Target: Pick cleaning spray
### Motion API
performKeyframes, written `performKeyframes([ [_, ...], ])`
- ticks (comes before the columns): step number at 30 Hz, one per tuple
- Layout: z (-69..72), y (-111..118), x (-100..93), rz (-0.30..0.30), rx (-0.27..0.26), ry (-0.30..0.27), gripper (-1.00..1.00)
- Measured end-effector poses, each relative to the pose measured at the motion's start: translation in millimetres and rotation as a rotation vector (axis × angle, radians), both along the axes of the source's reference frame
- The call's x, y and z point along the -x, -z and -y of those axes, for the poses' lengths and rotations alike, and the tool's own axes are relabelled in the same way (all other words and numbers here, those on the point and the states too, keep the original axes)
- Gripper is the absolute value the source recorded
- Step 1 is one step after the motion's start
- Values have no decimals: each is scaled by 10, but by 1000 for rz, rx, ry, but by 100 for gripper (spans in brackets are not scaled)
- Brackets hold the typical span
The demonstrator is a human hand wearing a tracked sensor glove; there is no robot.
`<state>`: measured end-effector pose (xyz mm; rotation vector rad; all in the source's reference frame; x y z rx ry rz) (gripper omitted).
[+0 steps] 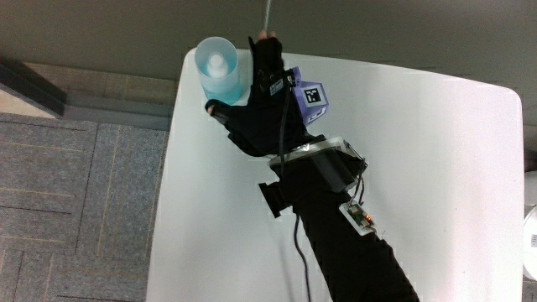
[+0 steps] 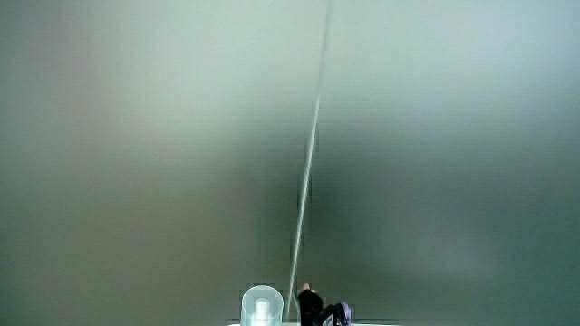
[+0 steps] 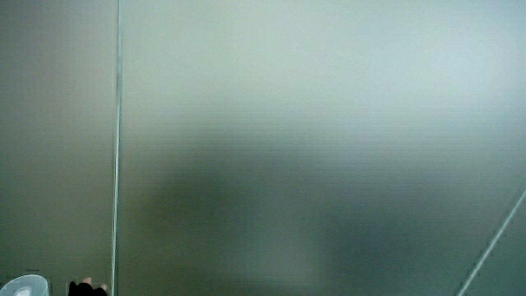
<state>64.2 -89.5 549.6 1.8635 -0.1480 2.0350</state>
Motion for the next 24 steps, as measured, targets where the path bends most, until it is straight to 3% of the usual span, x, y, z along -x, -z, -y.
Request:
performKeyframes([
  [1, 13, -20, -10, 27, -11, -19, 30],
  [4, 20, 74, -44, -27, 6, -43, 45],
  [6, 12, 122, -44, -10, -10, -74, 55],
  [10, 13, 116, -84, -31, -1, -119, 75],
  [11, 7, 110, -94, -32, -19, -139, 80],
  [15, 12, 85, -128, -40, -32, -152, 100],
  [22, 6, 128, -179, -27, -35, -164, 100],
  [24, 24, 122, -196, -28, -65, -166, 100],
])
